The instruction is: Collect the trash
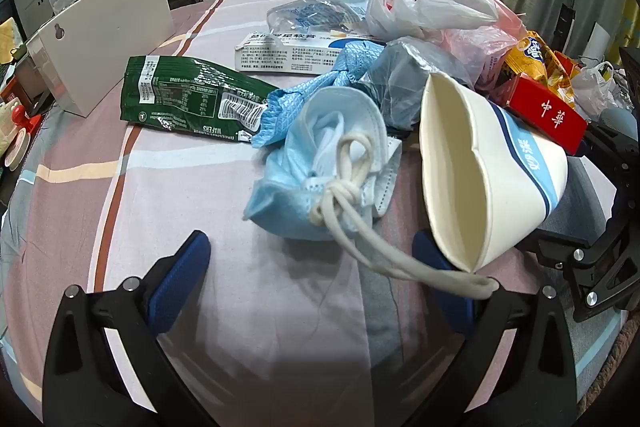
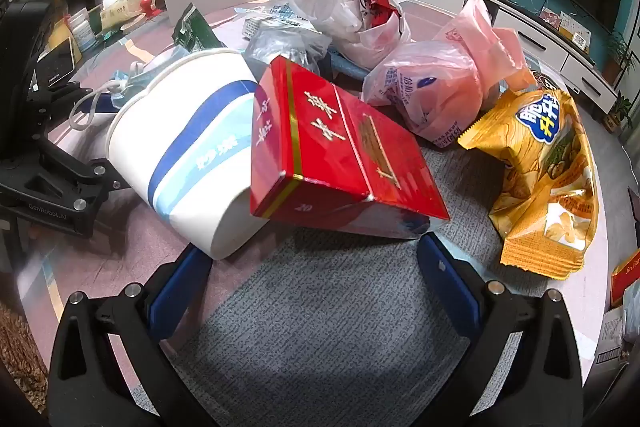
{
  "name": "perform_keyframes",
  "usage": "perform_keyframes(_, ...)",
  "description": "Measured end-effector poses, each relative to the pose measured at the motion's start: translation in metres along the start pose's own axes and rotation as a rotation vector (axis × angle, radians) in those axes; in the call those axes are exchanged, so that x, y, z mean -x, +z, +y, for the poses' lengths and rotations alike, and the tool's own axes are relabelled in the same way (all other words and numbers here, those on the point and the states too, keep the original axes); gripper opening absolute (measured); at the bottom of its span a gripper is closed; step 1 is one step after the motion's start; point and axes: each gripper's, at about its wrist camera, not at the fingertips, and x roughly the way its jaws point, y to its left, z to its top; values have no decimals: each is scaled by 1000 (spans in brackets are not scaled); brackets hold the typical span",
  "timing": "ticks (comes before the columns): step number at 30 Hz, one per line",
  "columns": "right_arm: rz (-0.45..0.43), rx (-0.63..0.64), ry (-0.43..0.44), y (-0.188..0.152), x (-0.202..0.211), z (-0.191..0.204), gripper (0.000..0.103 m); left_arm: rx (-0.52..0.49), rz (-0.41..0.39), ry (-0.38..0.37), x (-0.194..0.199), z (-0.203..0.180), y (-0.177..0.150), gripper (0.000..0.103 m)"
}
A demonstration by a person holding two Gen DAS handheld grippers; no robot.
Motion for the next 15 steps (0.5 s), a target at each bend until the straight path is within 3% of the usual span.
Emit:
perform_keyframes(5,18,-81,-61,3,-1,7,101,5,18,-9,2,3,0,101)
perform_keyframes(7,72,-95,-46,6,2,13,100,9,67,-35,5,7,1,100)
perform_keyframes(8,46,-81,-35,6,12,18,100,26,67,-62,11,11,1,100)
perform_keyframes(11,-24,2,-57,6,48,34,100,70,0,-108,38,20,6,100)
perform_keyframes(15,-88,-69,-42,15,92,37,100,122,-96,-118,76,29,16,100)
